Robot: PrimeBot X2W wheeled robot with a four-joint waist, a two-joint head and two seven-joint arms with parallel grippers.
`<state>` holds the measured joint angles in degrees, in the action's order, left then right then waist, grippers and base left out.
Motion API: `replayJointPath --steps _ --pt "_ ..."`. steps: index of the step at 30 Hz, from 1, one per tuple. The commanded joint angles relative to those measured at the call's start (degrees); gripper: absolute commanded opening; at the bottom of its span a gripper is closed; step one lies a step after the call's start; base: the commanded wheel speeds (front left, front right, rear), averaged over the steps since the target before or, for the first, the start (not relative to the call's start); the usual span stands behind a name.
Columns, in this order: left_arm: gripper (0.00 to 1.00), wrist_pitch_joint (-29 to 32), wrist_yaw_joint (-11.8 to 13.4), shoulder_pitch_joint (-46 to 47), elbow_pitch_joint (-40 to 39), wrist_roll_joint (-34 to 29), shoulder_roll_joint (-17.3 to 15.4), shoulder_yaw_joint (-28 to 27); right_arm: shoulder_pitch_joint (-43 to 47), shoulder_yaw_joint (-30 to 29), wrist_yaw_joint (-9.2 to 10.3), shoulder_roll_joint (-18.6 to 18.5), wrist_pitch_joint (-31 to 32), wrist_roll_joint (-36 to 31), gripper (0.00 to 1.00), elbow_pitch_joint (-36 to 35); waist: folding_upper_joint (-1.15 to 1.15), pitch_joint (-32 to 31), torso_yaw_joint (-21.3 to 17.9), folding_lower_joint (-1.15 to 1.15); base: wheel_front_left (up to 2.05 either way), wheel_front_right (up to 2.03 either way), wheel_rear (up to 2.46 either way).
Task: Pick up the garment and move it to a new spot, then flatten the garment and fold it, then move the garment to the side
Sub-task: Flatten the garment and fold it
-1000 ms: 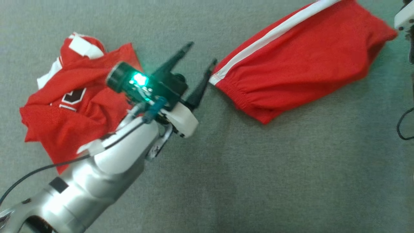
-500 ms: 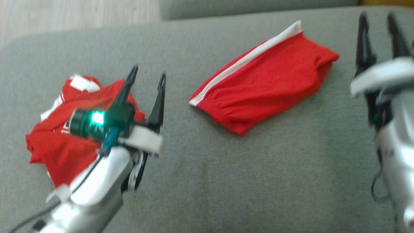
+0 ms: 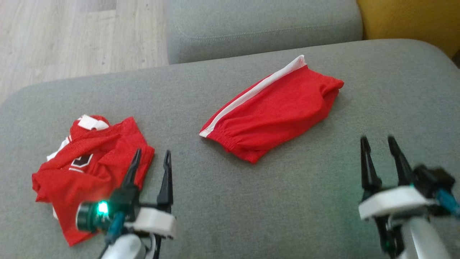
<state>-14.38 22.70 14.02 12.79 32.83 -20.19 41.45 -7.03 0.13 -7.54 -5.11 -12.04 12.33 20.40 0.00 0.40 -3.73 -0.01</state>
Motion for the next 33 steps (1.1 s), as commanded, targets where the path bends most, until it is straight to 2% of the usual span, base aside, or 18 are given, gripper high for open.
replayJointPath --steps 1,10,19,27,33 --pt "1.0 -0.61 -0.01 0.01 -2.32 -1.4 0.15 -4.11 0.53 0.01 0.05 0.83 0.21 -0.5 1.0 -4.15 0.0 -0.21 -0.15 0.01 0.0 0.0 0.0" --pt "1.0 -0.61 -2.62 -6.42 -2.71 -6.44 3.97 -10.09 5.74 -1.46 0.05 2.18 1.43 -0.88 1.0 -9.66 0.0 -0.4 -0.01 0.01 0.0 0.0 0.0" --pt "1.0 -0.62 -6.41 -5.92 -1.9 -10.86 6.12 -13.27 4.88 -1.99 0.05 2.22 2.02 0.38 1.0 -11.59 0.0 1.94 1.26 0.01 0.0 0.0 0.0" --pt "1.0 -0.62 -8.53 -2.21 -2.05 -13.94 7.4 -13.99 -5.07 -5.35 0.05 2.23 7.22 -1.61 1.0 -11.17 0.0 8.64 3.75 0.01 0.0 0.0 0.0" --pt "1.0 -0.62 -9.77 0.68 -1.49 -15.52 8.38 -13.78 -17.33 -10.83 0.05 1.94 15.18 -3.65 1.0 -4.13 0.0 12.92 6.1 0.01 0.0 0.0 0.0"
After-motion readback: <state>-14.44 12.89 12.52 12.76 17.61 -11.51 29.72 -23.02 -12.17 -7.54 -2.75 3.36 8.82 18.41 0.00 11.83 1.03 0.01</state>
